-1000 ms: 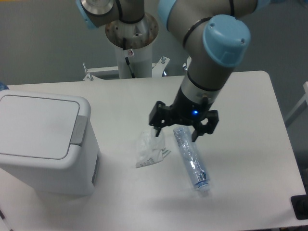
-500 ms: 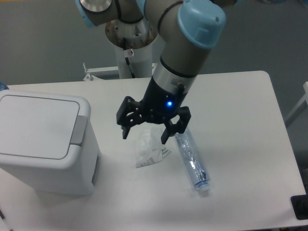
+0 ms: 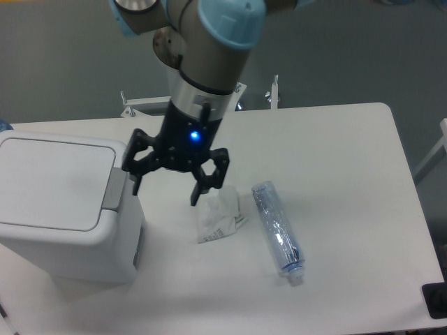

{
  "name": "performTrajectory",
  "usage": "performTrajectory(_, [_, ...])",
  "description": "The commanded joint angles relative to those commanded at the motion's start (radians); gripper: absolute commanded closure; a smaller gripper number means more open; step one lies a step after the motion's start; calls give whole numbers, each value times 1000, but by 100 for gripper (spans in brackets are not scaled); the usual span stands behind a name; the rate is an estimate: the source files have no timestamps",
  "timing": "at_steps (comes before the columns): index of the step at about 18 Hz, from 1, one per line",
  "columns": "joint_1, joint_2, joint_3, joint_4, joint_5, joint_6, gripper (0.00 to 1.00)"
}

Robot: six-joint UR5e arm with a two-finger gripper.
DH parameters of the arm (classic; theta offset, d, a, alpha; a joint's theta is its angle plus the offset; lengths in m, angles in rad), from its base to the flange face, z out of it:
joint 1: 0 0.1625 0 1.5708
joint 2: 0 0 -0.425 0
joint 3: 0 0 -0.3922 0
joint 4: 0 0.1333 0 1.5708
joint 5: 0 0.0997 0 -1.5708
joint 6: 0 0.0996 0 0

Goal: Open the trash can
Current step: 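Move the open gripper over the table toward the trash can lid, then press the gripper against the lid edge to flip the lid open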

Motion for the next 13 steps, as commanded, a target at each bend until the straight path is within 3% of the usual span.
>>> performTrajectory(13, [-8,-3,-41,12,9,6,0])
